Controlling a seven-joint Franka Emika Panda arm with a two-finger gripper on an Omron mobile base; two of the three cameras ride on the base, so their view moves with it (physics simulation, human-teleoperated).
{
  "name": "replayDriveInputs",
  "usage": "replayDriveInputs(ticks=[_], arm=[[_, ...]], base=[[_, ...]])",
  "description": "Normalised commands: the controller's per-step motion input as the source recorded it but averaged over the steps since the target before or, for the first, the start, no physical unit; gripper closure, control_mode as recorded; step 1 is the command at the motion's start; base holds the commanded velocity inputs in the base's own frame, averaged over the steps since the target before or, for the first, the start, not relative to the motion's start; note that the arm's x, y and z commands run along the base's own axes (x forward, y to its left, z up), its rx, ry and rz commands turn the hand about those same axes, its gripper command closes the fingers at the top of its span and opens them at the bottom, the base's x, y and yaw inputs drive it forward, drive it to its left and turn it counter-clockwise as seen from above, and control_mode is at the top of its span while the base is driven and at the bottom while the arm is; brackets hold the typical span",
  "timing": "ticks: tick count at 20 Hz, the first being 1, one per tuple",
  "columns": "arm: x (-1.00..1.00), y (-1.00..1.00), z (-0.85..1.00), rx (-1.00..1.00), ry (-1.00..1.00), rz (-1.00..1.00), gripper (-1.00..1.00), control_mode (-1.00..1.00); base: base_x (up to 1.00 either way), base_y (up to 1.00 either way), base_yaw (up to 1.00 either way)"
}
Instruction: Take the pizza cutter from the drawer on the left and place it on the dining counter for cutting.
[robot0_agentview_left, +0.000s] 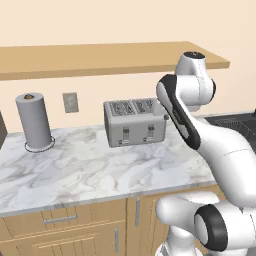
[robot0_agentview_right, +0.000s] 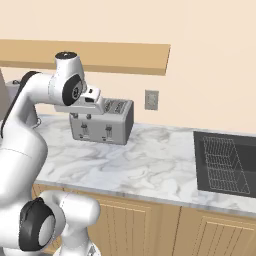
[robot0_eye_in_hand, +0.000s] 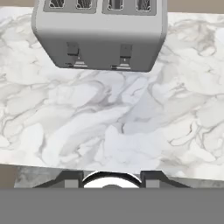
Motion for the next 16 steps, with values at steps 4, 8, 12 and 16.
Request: replayDriveInputs(ticks=[4,8,12,16], arm=[[-0.29,0.45,-0.01,-0.04,0.0,0.06,-1.0,-1.0],[-0.61,1.0,-0.17,-0.18,0.0,0.28,-1.0,-1.0],[-0.63,1.0,-0.32,-0.29,0.0,0.37,-1.0,-1.0],[-0.46,1.0,-0.47,-0.25,-0.07,0.39,-1.0,-1.0]], base=[[0.0,0.0,0.0],[0.0,0.0,0.0],[0.0,0.0,0.0],[0.0,0.0,0.0]])
